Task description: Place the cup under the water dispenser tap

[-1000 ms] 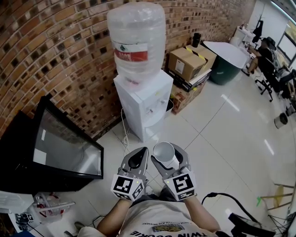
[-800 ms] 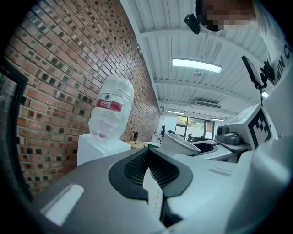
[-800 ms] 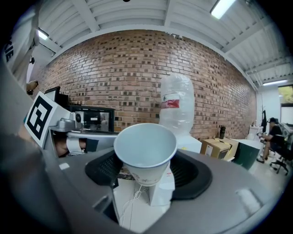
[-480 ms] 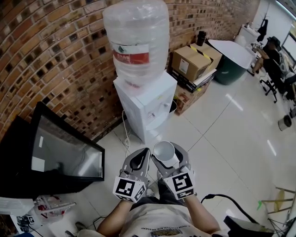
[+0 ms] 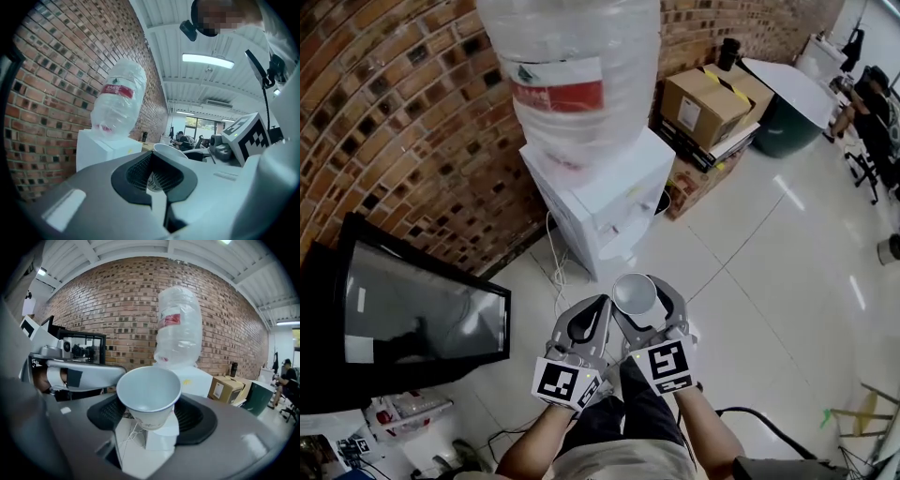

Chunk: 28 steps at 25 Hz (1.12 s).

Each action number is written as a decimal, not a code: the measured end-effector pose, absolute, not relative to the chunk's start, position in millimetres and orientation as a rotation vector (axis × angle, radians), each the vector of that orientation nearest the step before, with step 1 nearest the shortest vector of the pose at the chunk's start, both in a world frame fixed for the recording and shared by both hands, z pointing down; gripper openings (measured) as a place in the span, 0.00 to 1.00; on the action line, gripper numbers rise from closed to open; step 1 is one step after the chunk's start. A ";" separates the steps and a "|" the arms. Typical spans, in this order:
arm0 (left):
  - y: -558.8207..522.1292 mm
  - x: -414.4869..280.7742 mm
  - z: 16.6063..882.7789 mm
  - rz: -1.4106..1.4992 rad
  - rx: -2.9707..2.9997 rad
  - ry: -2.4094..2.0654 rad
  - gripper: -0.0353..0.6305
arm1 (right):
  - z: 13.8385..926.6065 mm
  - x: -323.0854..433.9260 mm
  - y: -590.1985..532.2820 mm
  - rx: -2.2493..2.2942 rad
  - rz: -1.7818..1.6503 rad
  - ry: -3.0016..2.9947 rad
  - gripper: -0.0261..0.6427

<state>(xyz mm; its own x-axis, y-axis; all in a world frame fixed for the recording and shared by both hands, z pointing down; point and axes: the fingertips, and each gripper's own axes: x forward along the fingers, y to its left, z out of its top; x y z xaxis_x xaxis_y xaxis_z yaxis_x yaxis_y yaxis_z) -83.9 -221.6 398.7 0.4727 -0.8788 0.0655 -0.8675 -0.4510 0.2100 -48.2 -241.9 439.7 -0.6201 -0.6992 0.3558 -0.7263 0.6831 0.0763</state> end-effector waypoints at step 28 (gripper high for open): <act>-307.9 -95.3 593.9 -0.074 2.336 -1.591 0.04 | 724.9 -72.7 -391.6 1.006 0.212 -2.422 0.53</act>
<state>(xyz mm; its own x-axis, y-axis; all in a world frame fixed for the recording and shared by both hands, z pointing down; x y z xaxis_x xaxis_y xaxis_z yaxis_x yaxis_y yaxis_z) -95.3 -307.9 593.9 0.3807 -0.9153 0.1314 -0.8991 -0.3332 0.2838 -72.7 -391.6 724.9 -0.5985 -0.6198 0.5076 -0.6985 0.7140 0.0484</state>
